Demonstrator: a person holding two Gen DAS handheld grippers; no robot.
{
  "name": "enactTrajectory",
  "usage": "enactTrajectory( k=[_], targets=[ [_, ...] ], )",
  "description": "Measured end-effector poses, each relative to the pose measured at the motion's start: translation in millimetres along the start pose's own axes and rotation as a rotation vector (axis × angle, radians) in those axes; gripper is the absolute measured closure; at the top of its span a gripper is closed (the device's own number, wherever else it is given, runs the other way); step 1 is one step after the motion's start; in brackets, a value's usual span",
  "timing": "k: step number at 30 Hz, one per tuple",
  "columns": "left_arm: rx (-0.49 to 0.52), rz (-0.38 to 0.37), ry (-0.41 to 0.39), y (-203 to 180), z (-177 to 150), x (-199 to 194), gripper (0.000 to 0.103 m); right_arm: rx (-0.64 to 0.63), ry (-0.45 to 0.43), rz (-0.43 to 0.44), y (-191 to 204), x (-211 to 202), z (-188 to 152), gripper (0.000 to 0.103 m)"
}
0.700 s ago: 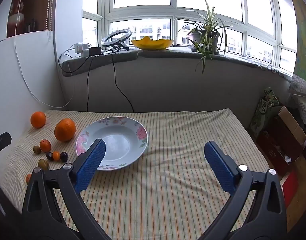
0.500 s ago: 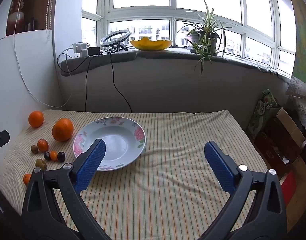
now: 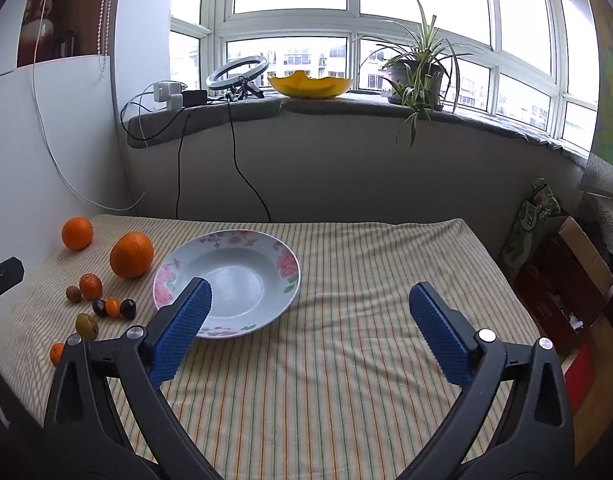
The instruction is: Organize fruits
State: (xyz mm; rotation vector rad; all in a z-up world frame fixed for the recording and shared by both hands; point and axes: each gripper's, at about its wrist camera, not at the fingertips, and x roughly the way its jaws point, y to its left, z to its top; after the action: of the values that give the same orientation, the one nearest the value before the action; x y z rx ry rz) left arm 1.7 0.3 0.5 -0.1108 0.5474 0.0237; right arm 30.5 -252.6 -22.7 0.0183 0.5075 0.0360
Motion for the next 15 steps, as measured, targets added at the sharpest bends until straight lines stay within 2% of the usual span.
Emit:
enactTrajectory(
  k=[15],
  targets=[
    [-0.01,-0.003,0.003,-0.5,-1.2,3.4,0.005,0.005,0.015,0.003,-0.9,3.7,-1.5,0.001]
  ],
)
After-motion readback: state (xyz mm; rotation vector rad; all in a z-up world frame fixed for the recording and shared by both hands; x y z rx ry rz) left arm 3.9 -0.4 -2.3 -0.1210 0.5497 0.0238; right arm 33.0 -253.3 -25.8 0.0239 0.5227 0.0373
